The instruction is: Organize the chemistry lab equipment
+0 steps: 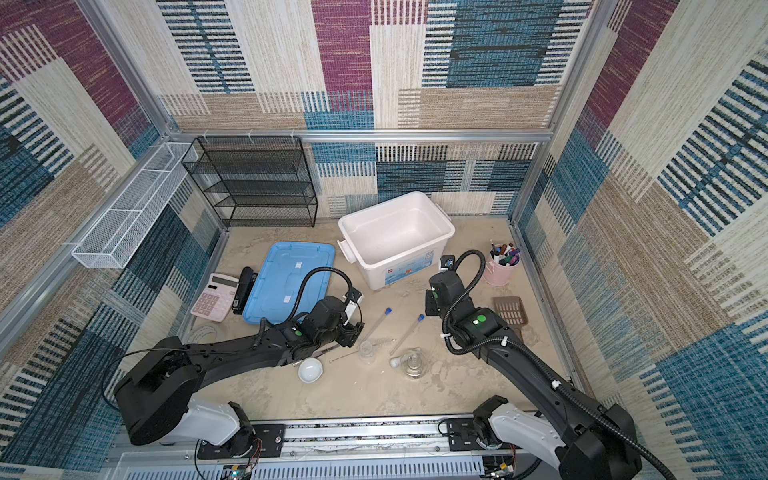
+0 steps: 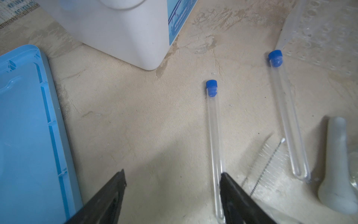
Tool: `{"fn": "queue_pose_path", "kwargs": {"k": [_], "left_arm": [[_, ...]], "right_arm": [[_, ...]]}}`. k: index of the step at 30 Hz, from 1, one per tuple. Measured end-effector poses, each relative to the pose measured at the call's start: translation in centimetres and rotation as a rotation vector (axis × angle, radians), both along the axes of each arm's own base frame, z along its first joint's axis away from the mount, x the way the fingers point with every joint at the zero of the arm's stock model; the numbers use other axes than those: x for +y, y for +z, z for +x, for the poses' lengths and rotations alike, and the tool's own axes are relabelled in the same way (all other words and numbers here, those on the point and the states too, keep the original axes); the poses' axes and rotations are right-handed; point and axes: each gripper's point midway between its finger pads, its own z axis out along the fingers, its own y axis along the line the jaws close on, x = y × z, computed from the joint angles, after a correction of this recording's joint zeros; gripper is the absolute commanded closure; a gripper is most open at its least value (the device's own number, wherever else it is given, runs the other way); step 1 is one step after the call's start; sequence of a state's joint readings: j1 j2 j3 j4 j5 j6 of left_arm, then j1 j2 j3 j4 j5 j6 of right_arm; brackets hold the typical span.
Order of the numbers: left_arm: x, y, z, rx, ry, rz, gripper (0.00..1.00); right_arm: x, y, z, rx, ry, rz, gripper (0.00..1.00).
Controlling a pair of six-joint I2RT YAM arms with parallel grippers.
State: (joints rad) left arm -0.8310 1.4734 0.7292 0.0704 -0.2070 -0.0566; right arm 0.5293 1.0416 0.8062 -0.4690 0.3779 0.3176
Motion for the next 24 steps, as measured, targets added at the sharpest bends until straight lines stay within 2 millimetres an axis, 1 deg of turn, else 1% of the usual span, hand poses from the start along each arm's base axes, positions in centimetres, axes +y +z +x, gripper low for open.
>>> {"fn": "queue_pose_path", "kwargs": {"k": [19, 24], "left_arm": [[0.0, -0.6, 0.0, 0.018, 0.013, -0.001, 0.21], [0.1, -1.0, -0.1, 0.026, 0.014, 0.005, 0.21]], "right_arm": [[-0.1, -1.8, -0.1, -0.001, -0.002, -0.005, 0.89], [-0.2, -1.8, -0.1, -0.025, -0.011, -0.008, 0.9]]}}
